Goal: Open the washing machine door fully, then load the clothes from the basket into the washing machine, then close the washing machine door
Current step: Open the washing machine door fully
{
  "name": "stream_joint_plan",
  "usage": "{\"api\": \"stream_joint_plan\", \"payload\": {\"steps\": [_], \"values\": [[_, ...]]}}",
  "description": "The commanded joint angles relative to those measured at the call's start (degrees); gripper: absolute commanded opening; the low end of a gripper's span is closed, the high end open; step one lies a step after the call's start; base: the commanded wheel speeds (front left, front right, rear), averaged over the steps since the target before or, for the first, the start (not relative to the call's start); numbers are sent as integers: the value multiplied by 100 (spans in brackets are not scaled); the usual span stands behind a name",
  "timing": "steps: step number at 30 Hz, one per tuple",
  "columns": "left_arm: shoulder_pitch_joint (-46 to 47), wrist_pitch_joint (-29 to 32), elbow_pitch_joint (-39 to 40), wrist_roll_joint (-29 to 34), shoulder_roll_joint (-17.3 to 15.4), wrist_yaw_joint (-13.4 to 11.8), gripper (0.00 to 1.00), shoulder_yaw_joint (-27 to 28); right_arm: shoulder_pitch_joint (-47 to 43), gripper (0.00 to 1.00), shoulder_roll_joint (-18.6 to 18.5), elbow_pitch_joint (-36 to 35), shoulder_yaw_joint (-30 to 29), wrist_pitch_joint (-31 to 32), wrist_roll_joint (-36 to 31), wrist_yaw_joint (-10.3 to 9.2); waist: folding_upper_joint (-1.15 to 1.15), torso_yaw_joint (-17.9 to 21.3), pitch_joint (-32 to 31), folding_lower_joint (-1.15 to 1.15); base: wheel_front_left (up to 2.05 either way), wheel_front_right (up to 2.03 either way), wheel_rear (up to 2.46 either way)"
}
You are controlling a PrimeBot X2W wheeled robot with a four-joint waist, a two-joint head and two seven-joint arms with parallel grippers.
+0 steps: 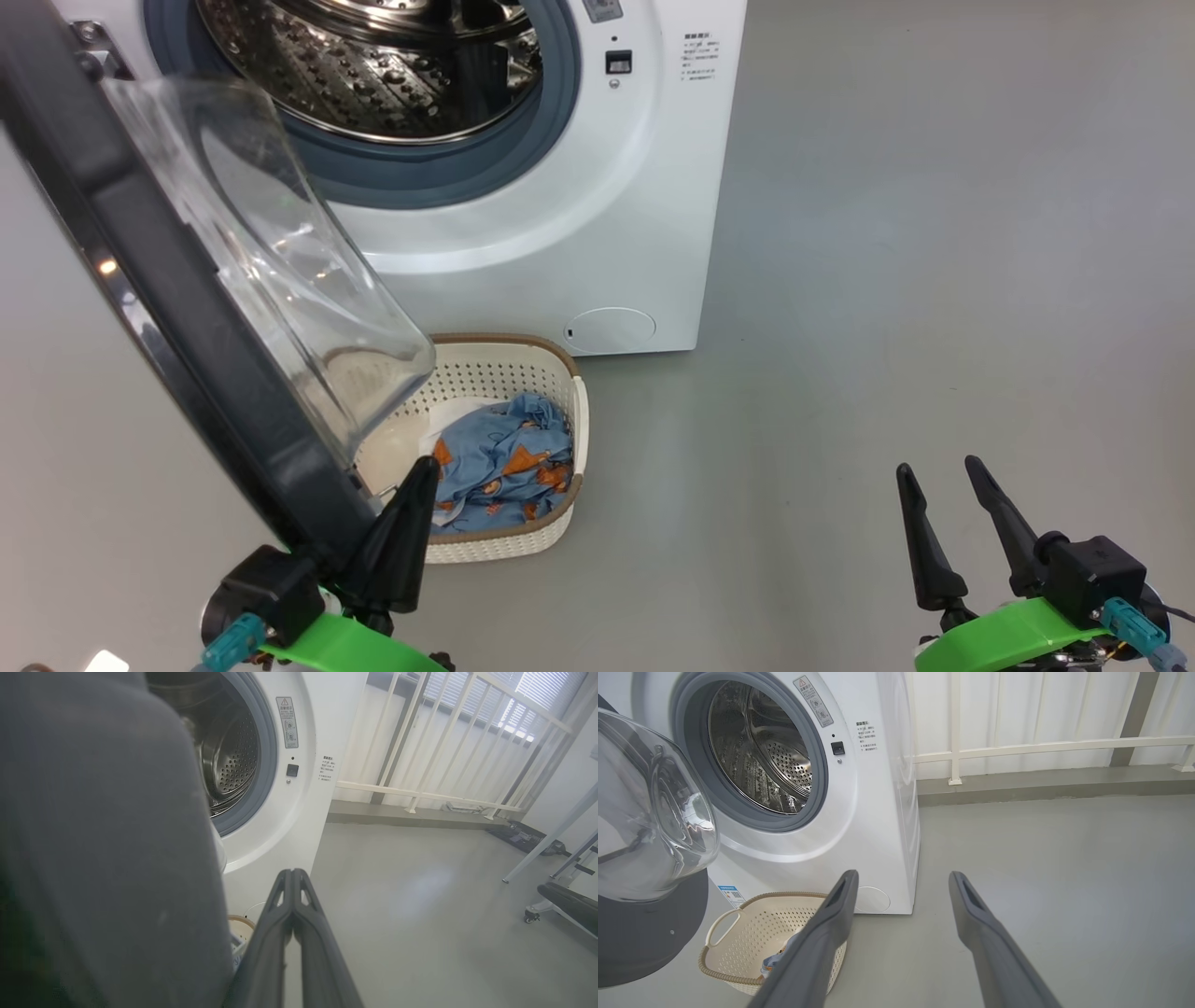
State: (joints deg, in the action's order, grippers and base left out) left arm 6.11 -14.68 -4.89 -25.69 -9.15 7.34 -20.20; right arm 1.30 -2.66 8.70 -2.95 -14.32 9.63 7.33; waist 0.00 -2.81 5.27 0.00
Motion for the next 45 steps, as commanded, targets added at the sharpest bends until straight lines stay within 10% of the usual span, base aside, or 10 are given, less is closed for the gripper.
{"api": "stream_joint_plan", "payload": {"steps": [1, 45], "values": [[125, -32, 155, -19, -42, 14, 0, 190, 180, 100, -21, -110, 127, -68, 20, 16, 0, -46, 1, 0, 0, 0, 0], [-321, -32, -383, 501, 568, 14, 0, 2641, 202, 100, -21, 94, 115, -68, 74, 16, 0, -1341, -45, 0, 0, 0, 0]]}}
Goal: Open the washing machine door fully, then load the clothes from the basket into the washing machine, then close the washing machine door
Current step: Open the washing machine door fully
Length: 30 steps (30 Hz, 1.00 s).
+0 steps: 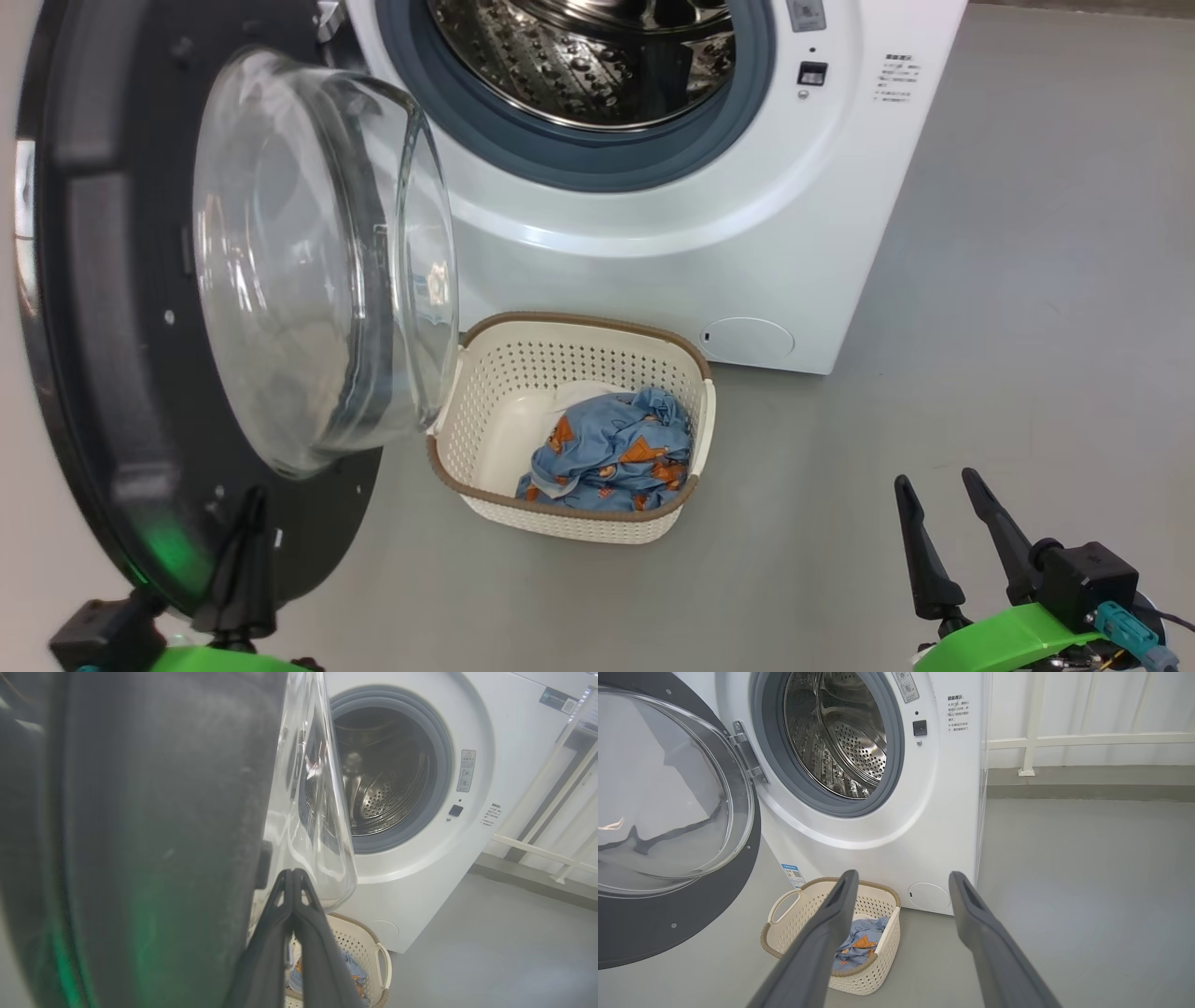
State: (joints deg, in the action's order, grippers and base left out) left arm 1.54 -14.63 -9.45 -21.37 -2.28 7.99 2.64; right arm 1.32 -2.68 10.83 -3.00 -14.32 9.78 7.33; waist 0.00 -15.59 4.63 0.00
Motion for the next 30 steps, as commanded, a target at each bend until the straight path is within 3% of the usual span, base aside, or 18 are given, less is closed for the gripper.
{"api": "stream_joint_plan", "payload": {"steps": [1, 13, 30], "values": [[136, -37, 73, 70, -119, -50, 0, 357, 199, 100, -20, -119, 121, -68, 59, 16, 0, -63, 20, 0, 0, 0, 0], [578, -37, -395, 22, -130, -56, 0, 1533, 245, 100, -20, -102, 164, -68, 40, 16, 0, -19, 100, 0, 0, 0, 0], [1658, -37, -1597, 163, -1018, -53, 0, 2862, 386, 100, -20, -138, 196, -68, -77, 16, 0, 320, 395, 0, 0, 0, 0]]}}
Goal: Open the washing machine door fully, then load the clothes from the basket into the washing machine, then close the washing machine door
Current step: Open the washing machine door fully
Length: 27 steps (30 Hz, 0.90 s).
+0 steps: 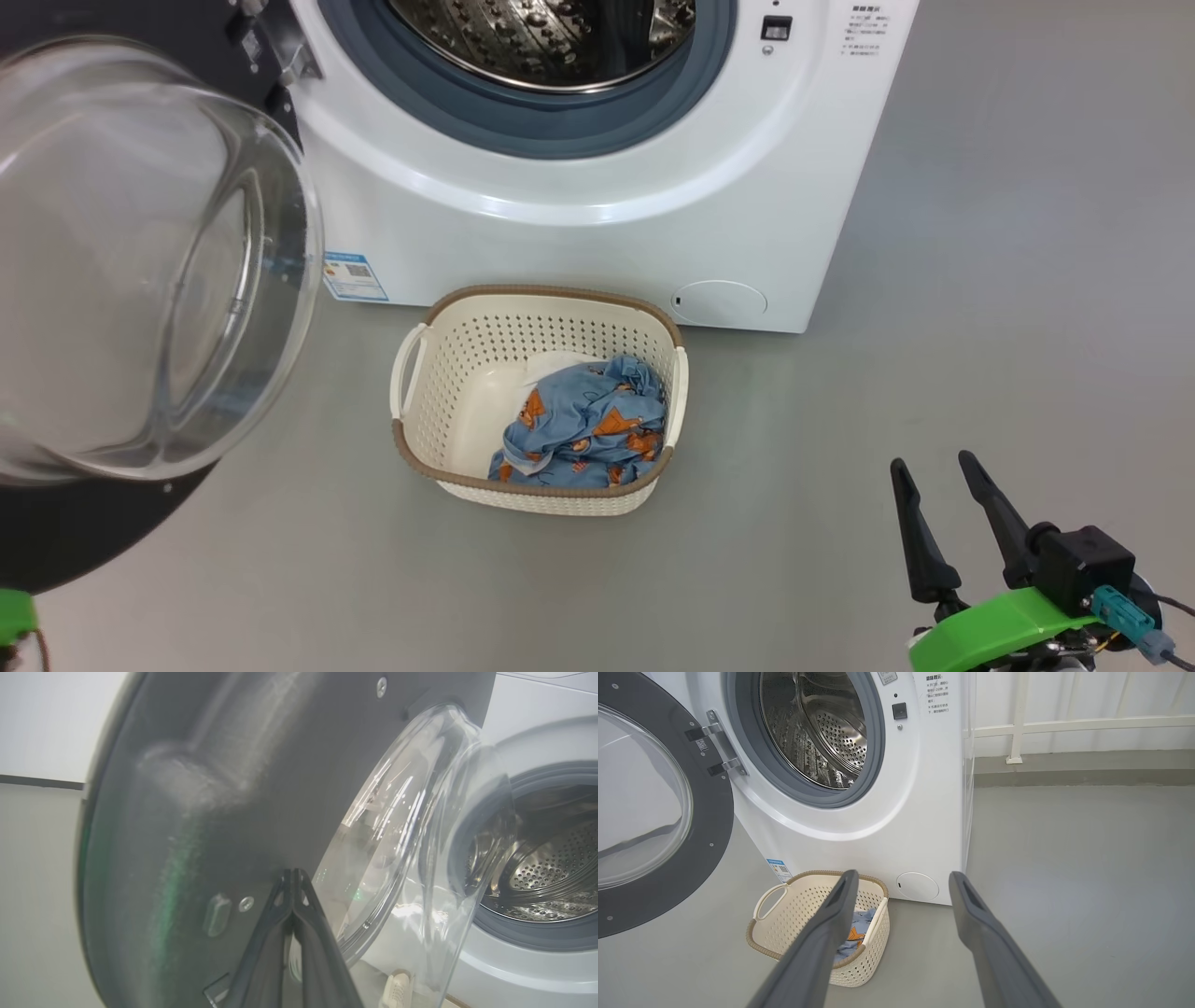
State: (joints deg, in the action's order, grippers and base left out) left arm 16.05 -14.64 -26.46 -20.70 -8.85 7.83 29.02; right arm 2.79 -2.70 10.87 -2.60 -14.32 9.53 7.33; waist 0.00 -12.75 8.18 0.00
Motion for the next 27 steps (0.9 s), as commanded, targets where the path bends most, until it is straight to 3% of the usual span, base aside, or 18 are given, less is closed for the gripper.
{"api": "stream_joint_plan", "payload": {"steps": [1, 15, 27], "values": [[269, -36, 35, 109, -402, -36, 0, 247, 248, 100, -18, -144, 155, -68, -58, 16, 0, 48, 58, 0, 0, 0, 0], [836, -36, -692, 287, -849, -35, 0, 682, 359, 100, -18, -156, 150, -68, -80, 16, 0, 196, 236, 0, 0, 0, 0], [839, -36, -529, 468, -812, -34, 0, 761, 340, 100, -18, -145, 105, -68, -13, 16, 0, 232, 180, 0, 0, 0, 0]]}}
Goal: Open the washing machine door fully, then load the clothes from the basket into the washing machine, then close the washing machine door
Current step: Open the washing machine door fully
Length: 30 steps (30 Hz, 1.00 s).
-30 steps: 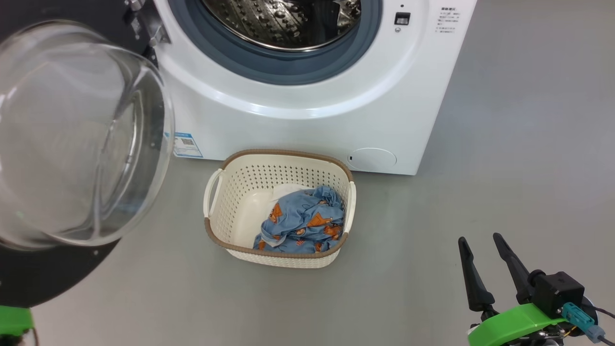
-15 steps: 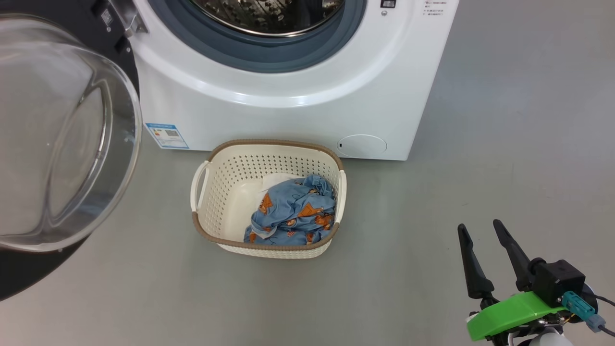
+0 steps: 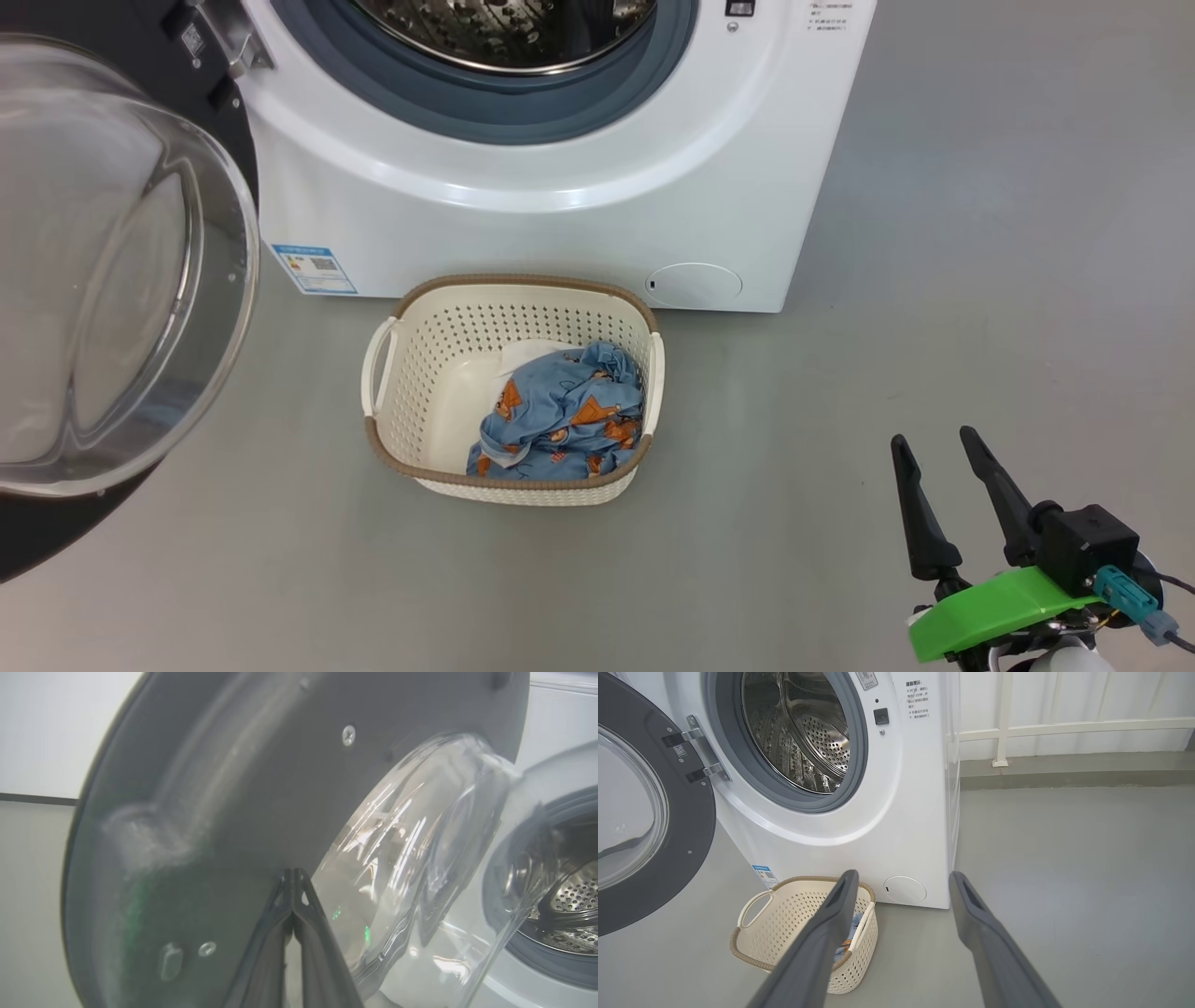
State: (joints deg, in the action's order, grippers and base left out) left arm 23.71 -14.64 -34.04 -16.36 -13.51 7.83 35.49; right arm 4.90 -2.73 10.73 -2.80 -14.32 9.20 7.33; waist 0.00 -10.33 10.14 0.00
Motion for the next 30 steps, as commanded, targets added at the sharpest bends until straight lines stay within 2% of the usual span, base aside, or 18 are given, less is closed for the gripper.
{"api": "stream_joint_plan", "payload": {"steps": [1, 15, 16, 17, 18, 19, 30], "values": [[42, -36, 326, 25, -303, -34, 0, 94, 120, 100, -15, -130, 115, -68, 25, 16, 0, -15, -34, 0, 0, 0, 0], [-667, -36, 1688, -101, 279, -34, 0, -585, 38, 100, -15, -108, 131, -68, 116, 16, 0, -19, -249, 0, 0, 0, 0], [-794, -36, 1902, -113, 384, -34, 34, -748, 27, 100, -15, -113, 131, -68, 117, 16, 0, -13, -263, 0, 0, 0, 0], [-856, -36, 1997, -129, 434, -34, 54, -826, 21, 100, -15, -114, 130, -68, 121, 16, 0, -11, -271, 0, 0, 0, 0], [-917, -36, 2087, -150, 493, -34, 91, -891, 18, 100, -15, -114, 131, -68, 122, 16, 0, -7, -279, 0, 0, 0, 0], [-987, -36, 2166, -162, 543, -34, 100, -979, 18, 100, -15, -114, 131, -68, 126, 16, 0, 0, -283, 0, 0, 0, 0], [-1649, -36, 2866, -108, 822, -34, 100, -1853, -11, 100, -15, -151, 152, -68, 114, 16, 0, 170, -443, 0, 0, 0, 0]]}}
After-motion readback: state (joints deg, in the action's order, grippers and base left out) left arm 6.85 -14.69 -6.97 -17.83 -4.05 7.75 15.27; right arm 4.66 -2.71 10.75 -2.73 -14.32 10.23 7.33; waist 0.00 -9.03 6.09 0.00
